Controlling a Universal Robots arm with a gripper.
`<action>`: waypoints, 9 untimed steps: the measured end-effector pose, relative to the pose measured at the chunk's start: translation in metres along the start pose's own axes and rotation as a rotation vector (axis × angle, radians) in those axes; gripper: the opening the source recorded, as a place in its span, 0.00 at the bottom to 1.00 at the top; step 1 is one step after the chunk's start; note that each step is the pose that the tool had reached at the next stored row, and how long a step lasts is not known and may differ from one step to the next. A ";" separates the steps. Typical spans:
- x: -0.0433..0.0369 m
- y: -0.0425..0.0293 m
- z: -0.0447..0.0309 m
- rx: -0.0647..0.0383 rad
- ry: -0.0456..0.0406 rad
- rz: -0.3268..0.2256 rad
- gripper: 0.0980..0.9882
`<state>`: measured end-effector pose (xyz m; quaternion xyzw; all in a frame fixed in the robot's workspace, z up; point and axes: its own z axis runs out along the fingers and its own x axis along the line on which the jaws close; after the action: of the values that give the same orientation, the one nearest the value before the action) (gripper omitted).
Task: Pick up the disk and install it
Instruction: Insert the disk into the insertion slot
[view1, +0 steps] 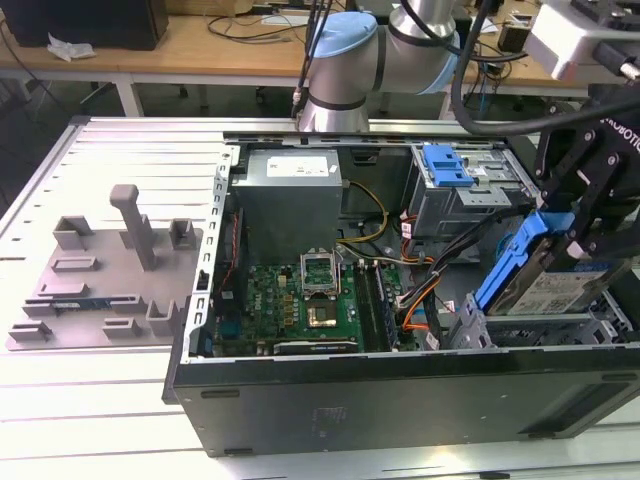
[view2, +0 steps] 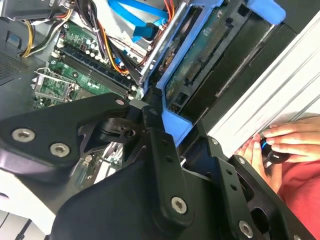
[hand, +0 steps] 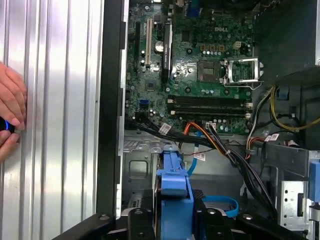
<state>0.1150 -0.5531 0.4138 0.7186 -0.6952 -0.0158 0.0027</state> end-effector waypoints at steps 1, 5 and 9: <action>0.0002 0.0000 0.0003 0.000 -0.0003 0.000 0.39; 0.0009 0.0000 0.0006 0.000 -0.0001 0.000 0.39; 0.0009 0.0000 0.0006 0.000 0.0005 0.000 0.39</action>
<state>0.1150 -0.5540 0.4132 0.7186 -0.6952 -0.0156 0.0029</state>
